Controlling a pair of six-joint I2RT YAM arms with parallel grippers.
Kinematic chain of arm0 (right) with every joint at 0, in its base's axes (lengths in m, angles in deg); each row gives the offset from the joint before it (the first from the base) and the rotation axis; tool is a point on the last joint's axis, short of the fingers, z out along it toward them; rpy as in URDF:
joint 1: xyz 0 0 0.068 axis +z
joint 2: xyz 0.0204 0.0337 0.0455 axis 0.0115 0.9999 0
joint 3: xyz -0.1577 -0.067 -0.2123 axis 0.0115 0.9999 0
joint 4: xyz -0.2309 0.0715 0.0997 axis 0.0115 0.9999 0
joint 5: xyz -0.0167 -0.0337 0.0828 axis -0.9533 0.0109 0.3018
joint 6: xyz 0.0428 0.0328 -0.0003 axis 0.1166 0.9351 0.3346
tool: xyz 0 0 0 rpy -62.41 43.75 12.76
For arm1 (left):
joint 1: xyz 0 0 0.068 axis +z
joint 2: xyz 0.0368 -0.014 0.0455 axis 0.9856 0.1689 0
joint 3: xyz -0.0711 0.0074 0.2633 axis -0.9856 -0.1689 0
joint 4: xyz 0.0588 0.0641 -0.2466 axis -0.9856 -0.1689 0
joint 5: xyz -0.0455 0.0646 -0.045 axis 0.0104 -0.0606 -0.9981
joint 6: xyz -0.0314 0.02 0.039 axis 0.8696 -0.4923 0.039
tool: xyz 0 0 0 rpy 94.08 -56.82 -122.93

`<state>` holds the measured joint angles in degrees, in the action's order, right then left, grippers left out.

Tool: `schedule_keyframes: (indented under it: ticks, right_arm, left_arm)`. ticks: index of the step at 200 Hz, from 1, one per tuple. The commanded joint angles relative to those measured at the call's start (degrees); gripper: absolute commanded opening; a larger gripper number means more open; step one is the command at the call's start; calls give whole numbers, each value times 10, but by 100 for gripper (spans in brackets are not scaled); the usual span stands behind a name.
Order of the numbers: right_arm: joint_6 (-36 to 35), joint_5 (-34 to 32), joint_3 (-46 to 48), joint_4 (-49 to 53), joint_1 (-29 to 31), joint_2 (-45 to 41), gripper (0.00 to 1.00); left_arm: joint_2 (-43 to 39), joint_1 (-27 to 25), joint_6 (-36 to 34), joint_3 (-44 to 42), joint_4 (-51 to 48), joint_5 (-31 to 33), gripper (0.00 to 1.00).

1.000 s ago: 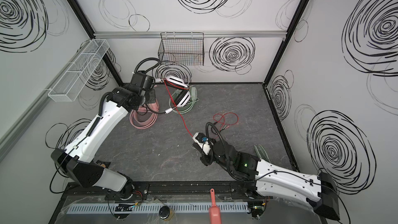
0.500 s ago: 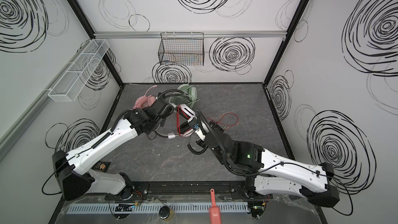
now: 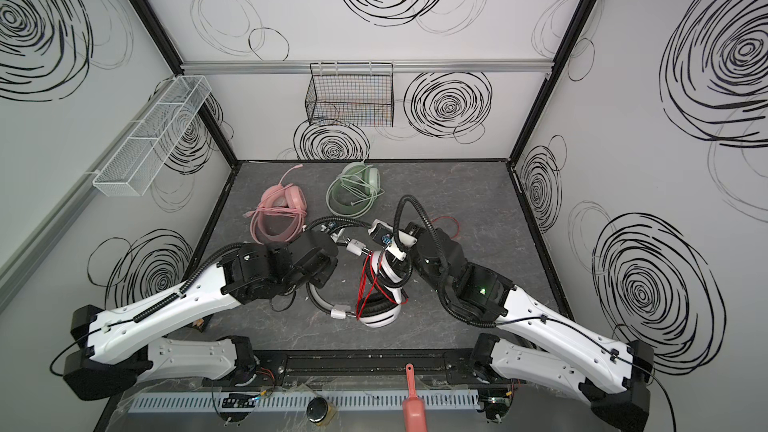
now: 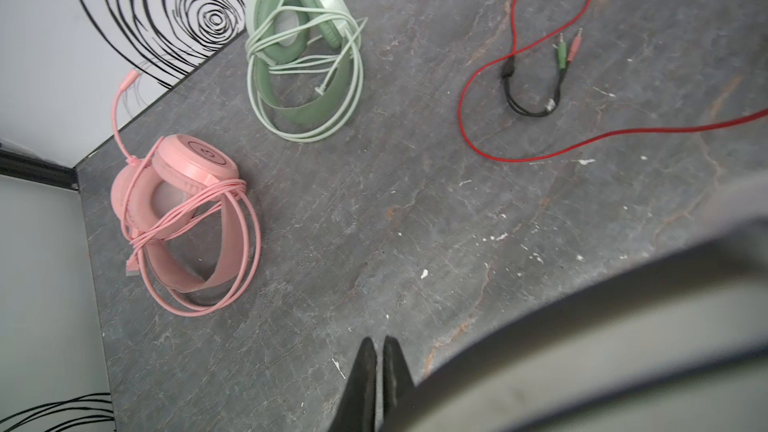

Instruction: Wrap the headphones

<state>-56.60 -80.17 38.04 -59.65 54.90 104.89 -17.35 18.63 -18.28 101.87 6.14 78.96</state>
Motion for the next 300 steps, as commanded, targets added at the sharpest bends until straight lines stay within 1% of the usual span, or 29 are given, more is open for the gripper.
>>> schedule_keyframes:
  ticks: [1, 21, 34, 50, 61, 74, 99, 105, 130, 153, 180, 207, 235, 257, 270, 287, 300]
  right_arm:
    - [12, 95, 11, -71, -41, -16, 2]
    - [32, 133, 21, -97, -64, -18, 2]
    - [42, 158, 31, -111, -83, -14, 4]
    - [60, 196, 41, -127, -113, -4, 10]
    - [76, 224, 51, -140, -134, 3, 20]
    - [96, 259, 68, -165, -156, 8, 23]
    - [144, 328, 121, -243, -195, 14, 25]
    - [155, 343, 136, -262, -203, 17, 27]
    - [205, 396, 207, -370, -227, 43, 30]
    - [252, 412, 248, -458, -229, 95, 32]
    - [300, 420, 264, -560, -230, 173, 34]
    - [338, 429, 269, -637, -230, 241, 31]
    - [366, 439, 270, -693, -229, 292, 24]
    - [380, 448, 269, -716, -227, 319, 20]
    - [385, 448, 276, -729, -225, 327, 19]
    - [389, 458, 288, -732, -223, 327, 13]
    - [394, 465, 300, -721, -220, 316, 6]
  left_arm:
    - [-8, -27, 2, 35, -6, -27, 0]
    - [-1, -35, 10, 48, -19, -32, 0]
    - [-1, -47, 12, 59, -21, -44, 0]
    - [-2, -62, 16, 78, -21, -65, 0]
    - [-1, -70, 19, 95, -22, -81, 0]
    - [-1, -77, 24, 116, -25, -96, 0]
    - [-1, -81, 31, 156, -33, -116, 0]
    - [-1, -81, 33, 168, -36, -118, 0]
    - [8, -75, 37, 225, -52, -126, 0]
    - [23, -71, 33, 282, -69, -121, 0]
    - [43, -55, 28, 349, -88, -116, 0]
    - [55, -7, 28, 410, -87, -133, 0]
    - [64, 86, 34, 450, -72, -224, 0]
    - [71, 130, 44, 467, -65, -224, 0]
    - [70, 167, 53, 464, -51, -246, 0]
    - [65, 218, 66, 455, -26, -265, 0]
    - [65, 256, 67, 448, -10, -259, 0]
